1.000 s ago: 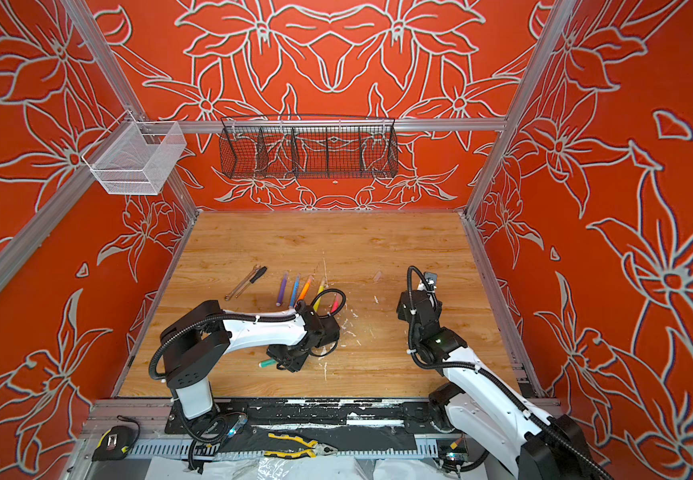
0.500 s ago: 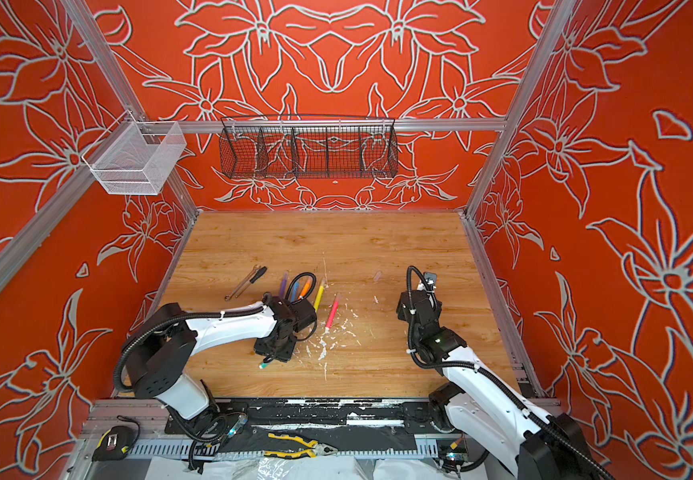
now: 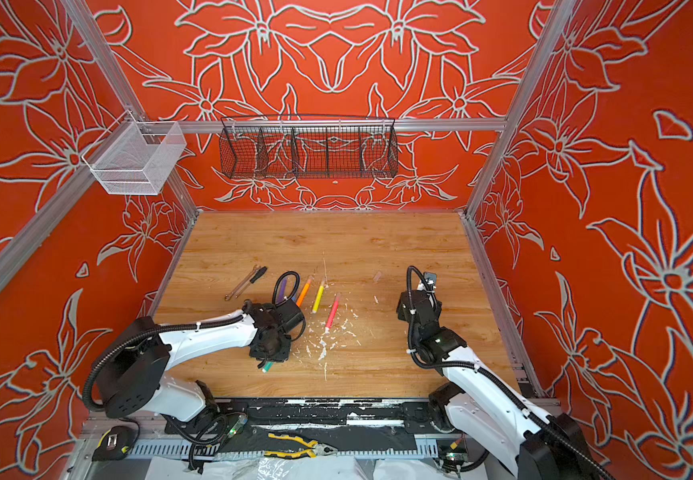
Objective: Insert the pens into the pen caps
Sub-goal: 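Close the left gripper on the green marker's end and lift it upright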
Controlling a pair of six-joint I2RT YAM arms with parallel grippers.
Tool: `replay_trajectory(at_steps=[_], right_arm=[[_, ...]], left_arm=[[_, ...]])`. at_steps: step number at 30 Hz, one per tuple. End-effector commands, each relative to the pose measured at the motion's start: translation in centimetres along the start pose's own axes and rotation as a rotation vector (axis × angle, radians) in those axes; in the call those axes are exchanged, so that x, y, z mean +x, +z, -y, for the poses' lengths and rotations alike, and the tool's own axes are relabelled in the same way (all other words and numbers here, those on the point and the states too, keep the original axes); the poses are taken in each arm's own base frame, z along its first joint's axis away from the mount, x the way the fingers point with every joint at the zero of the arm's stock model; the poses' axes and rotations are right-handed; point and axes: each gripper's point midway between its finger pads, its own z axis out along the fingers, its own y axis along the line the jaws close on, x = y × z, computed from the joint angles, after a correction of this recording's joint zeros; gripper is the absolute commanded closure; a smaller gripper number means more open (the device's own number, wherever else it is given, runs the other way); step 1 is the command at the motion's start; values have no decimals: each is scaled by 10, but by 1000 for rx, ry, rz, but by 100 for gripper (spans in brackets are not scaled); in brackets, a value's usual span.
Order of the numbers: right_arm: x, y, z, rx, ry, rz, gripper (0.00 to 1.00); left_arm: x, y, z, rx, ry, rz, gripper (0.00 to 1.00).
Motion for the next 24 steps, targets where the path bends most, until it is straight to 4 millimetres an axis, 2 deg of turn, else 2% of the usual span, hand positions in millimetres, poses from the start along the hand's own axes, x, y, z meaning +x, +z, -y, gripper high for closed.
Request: replay_trajectory(at_steps=[1,6,11,17,24], right_arm=[[1,1,2,6,-6,4,31],[1,0,2,3,-4,6,31],[2,0,3,1,-4,6,31],[2,0,3,2,-3,6,31],[2,-1,3,-2,-3,7,31]], left_arm=[[26,24,-21,-70,-38,-88,75],[28,25,-21,-72,-35,-104,76],[36,24,-15,-53,-16,-131,71],[45,13,-23,-122,9,-114,66],[50,19,-23,-123,9,-128,66]])
